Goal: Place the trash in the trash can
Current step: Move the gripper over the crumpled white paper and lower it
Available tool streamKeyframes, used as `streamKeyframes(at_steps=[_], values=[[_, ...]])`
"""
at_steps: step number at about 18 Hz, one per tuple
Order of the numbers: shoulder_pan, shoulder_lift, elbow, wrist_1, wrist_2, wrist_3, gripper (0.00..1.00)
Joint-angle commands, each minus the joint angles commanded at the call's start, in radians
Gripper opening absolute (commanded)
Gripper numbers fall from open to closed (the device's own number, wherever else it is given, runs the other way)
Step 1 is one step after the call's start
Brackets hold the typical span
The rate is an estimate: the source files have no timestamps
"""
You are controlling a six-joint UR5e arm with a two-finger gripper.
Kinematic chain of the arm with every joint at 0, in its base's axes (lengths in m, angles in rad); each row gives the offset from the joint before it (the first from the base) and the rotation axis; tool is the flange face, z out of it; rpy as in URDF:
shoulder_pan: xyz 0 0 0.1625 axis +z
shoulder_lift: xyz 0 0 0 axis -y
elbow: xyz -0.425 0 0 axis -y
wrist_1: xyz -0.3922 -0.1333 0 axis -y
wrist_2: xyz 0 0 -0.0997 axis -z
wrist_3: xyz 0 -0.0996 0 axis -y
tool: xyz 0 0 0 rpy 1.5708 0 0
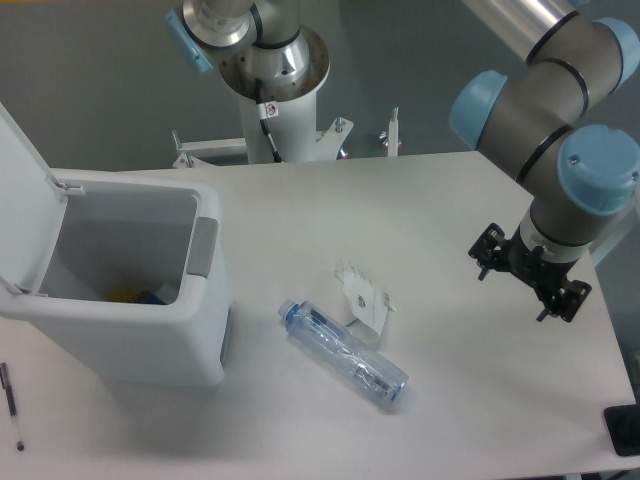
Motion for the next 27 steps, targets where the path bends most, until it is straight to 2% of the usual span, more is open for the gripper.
streamKeyframes(at_steps=[10, 13, 17, 23, 24, 27], values=[[-0.012, 0.009, -0.005, -0.002, -0.012, -0.031, 1.0], [-0.012, 0.017, -0.05, 0.02, -0.023, -0.032, 1.0], [-0.005, 0.077, -0.164, 0.047, -0.093, -0.089, 1.0], [-0.015, 0.156, -0.405, 0.306, -0.109, -0.259, 1.0], [-0.024, 0.166, -0.434, 0.327, -0.109, -0.276, 1.0], [-0.066, 0.189, -0.489, 0.331, -0.107, -0.319, 1.0]])
